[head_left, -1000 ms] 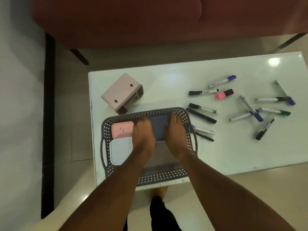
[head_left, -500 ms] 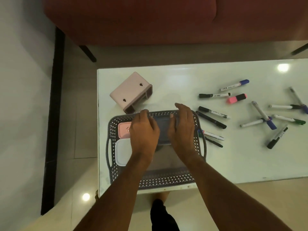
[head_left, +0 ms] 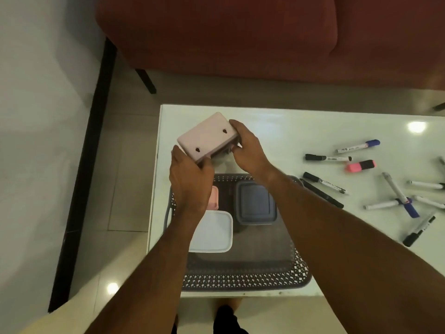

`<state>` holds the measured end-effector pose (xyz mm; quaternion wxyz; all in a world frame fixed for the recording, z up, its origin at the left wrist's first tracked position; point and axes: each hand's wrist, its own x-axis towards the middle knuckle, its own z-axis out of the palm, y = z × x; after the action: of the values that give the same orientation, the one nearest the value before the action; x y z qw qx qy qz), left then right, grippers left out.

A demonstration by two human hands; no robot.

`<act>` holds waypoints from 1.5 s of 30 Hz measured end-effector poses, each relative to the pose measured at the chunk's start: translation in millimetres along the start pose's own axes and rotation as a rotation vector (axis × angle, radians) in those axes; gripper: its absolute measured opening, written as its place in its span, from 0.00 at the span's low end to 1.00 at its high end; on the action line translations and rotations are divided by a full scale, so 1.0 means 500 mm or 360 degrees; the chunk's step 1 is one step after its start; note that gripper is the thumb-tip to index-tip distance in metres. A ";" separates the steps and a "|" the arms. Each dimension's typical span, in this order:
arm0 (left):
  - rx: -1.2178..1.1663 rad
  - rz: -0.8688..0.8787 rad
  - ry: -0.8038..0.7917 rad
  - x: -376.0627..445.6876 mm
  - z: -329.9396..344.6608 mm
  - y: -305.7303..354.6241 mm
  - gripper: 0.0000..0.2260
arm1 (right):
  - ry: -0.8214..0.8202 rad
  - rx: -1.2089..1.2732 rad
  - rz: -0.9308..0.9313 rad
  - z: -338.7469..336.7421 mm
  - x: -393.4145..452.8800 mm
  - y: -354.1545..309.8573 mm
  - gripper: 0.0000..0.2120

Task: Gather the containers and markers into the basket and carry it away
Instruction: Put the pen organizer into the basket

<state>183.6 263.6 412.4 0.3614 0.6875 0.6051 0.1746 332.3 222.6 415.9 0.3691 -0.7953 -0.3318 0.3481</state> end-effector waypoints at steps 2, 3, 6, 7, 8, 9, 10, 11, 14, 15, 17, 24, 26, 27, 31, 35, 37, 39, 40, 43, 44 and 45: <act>-0.0075 -0.0054 -0.0022 0.000 0.004 -0.001 0.26 | -0.0022 0.0094 -0.0010 0.002 0.004 0.003 0.28; -0.0124 -0.0050 -0.0025 0.002 0.006 -0.001 0.24 | -0.0021 0.0133 -0.0022 0.002 0.007 0.005 0.28; -0.0239 -0.0003 -0.0011 0.010 0.013 0.002 0.22 | 0.0012 0.0190 -0.0056 0.004 0.015 0.012 0.25; -0.0252 0.0011 -0.0003 0.013 0.014 0.004 0.22 | 0.0038 0.0196 -0.0066 0.004 0.017 0.011 0.24; -0.0258 0.0021 0.0006 0.017 0.015 0.006 0.21 | 0.0075 0.0206 -0.0079 0.005 0.020 0.011 0.23; -0.0264 0.0028 0.0017 0.020 0.016 0.010 0.21 | 0.0118 0.0221 -0.0095 0.006 0.022 0.008 0.22; -0.0270 0.0034 0.0032 0.023 0.017 0.016 0.21 | 0.0164 0.0242 -0.0115 0.005 0.024 0.006 0.21; -0.0280 0.0041 0.0051 0.026 0.017 0.023 0.21 | 0.0210 0.0260 -0.0130 0.003 0.025 0.001 0.21; -0.0350 0.0087 0.0123 0.032 0.015 0.046 0.21 | 0.0356 0.0313 -0.0174 -0.010 0.024 -0.015 0.19; -0.0377 0.0101 0.0144 0.033 0.013 0.055 0.21 | 0.0406 0.0327 -0.0195 -0.016 0.021 -0.020 0.18; -0.0428 0.0096 0.0199 0.031 0.007 0.077 0.21 | 0.0503 0.0324 -0.0266 -0.028 0.011 -0.031 0.17; -0.0572 0.0120 0.0335 -0.024 -0.009 0.135 0.20 | 0.0784 0.0432 -0.0368 -0.067 -0.070 -0.052 0.17; -0.0591 0.0151 0.0327 -0.053 -0.009 0.140 0.19 | 0.0848 0.0433 -0.0375 -0.074 -0.105 -0.043 0.17; -0.0601 0.0163 0.0317 -0.065 -0.008 0.140 0.19 | 0.0864 0.0433 -0.0368 -0.075 -0.117 -0.038 0.18; -0.0569 0.0223 0.0256 -0.118 -0.001 0.132 0.17 | 0.0954 0.0399 -0.0289 -0.081 -0.176 -0.012 0.18; -0.0510 0.0270 0.0161 -0.177 -0.001 0.114 0.17 | 0.1055 0.0299 -0.0244 -0.077 -0.255 0.019 0.17; -0.0488 0.0305 0.0119 -0.208 -0.005 0.099 0.19 | 0.1095 0.0287 -0.0202 -0.073 -0.298 0.030 0.16; -0.0509 0.0284 0.0076 -0.240 -0.008 0.077 0.19 | 0.1110 0.0314 -0.0182 -0.064 -0.344 0.036 0.15; -0.0508 0.0259 0.0055 -0.257 -0.011 0.067 0.19 | 0.1115 0.0325 -0.0178 -0.061 -0.369 0.035 0.15; -0.0399 0.0226 0.0022 -0.309 -0.018 0.040 0.21 | 0.1143 0.0304 -0.0107 -0.048 -0.426 0.053 0.14; -0.0356 0.0208 0.0002 -0.328 -0.021 0.033 0.21 | 0.1151 0.0267 -0.0056 -0.044 -0.442 0.063 0.14; -0.0317 0.0180 -0.0025 -0.345 -0.024 0.026 0.20 | 0.1159 0.0215 0.0003 -0.040 -0.456 0.075 0.14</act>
<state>149.1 101.6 463.8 0.4222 0.6826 0.5422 0.2487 235.8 17.6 465.0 0.5144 -0.8411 -0.1544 0.0639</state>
